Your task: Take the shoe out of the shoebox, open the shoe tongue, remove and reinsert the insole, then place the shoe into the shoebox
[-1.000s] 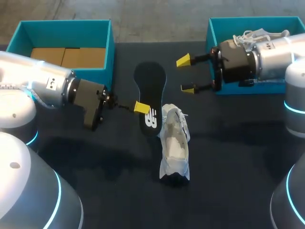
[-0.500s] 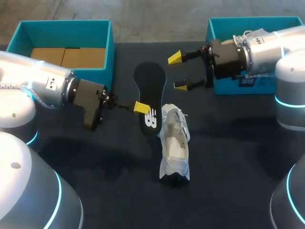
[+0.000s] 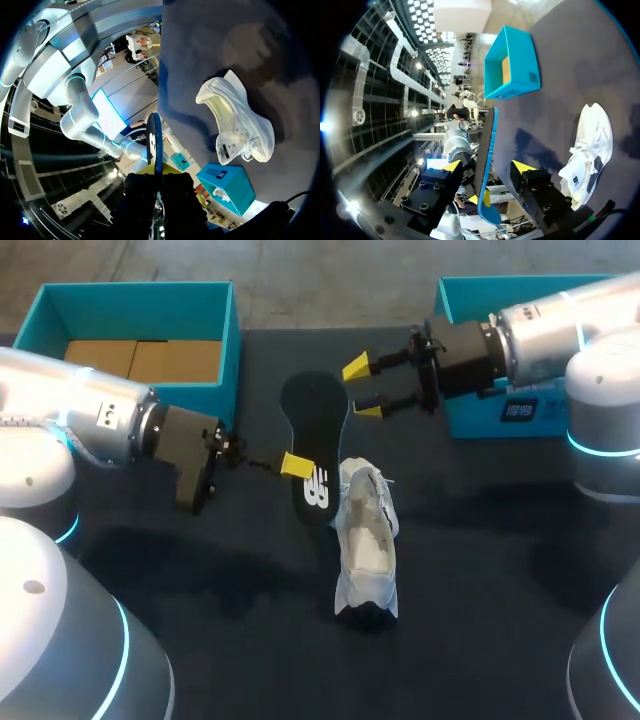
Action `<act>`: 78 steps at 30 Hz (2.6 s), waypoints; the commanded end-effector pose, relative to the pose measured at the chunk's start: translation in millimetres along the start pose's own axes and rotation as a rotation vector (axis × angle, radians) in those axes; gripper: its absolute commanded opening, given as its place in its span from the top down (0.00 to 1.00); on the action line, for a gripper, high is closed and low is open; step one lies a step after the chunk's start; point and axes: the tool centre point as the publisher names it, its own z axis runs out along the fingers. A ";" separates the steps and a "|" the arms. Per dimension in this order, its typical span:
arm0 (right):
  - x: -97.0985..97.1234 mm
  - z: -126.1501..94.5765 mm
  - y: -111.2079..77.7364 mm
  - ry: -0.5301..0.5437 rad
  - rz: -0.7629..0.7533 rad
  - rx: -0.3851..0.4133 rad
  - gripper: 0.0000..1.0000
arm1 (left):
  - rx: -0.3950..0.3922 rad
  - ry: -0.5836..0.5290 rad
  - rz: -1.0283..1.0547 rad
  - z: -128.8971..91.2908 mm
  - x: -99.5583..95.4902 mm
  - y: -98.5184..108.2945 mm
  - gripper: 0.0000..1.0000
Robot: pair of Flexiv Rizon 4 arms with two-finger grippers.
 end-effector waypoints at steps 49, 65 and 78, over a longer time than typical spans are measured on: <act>10.1 21.1 -7.4 -0.039 -0.008 0.024 0.86 | -0.002 0.000 0.004 1.7 1.1 -0.4 1.00; 12.2 27.8 -8.0 -0.036 -0.013 0.038 0.83 | -0.002 0.000 0.004 1.7 1.1 -0.4 1.00; 11.5 30.1 -9.1 -0.026 -0.012 0.041 1.00 | -0.002 0.000 0.004 1.7 1.1 -0.4 1.00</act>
